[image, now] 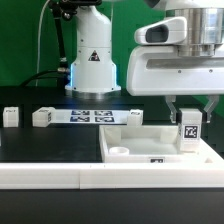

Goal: Assemble one leg

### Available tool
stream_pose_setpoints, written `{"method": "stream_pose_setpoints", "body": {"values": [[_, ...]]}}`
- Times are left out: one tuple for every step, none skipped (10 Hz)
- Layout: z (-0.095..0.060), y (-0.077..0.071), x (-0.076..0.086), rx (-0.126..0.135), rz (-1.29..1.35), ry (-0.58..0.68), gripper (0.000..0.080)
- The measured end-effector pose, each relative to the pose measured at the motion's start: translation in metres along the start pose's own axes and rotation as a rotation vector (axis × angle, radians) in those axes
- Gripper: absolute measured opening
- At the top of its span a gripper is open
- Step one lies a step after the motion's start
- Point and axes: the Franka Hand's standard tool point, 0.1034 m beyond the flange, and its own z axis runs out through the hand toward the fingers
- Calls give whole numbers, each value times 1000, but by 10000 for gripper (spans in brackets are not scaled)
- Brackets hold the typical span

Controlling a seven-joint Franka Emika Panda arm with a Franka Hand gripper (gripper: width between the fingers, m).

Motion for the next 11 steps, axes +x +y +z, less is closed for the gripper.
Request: {"method": "stream_pose_setpoints", "body": {"values": [[0,0,0,1,106,7,291],[0,0,0,2,196,13,291],[1,1,0,3,327,17,291],[1,1,0,7,447,20,292],[1,1,0,11,570,23,292],[1,2,0,13,644,20,292],[0,3,1,19,731,11,292],[0,3,1,29,770,4,292],[1,3,1,33,827,0,343],[1,2,1,33,807,1,343],[1,2,1,33,771,1,479]]}}
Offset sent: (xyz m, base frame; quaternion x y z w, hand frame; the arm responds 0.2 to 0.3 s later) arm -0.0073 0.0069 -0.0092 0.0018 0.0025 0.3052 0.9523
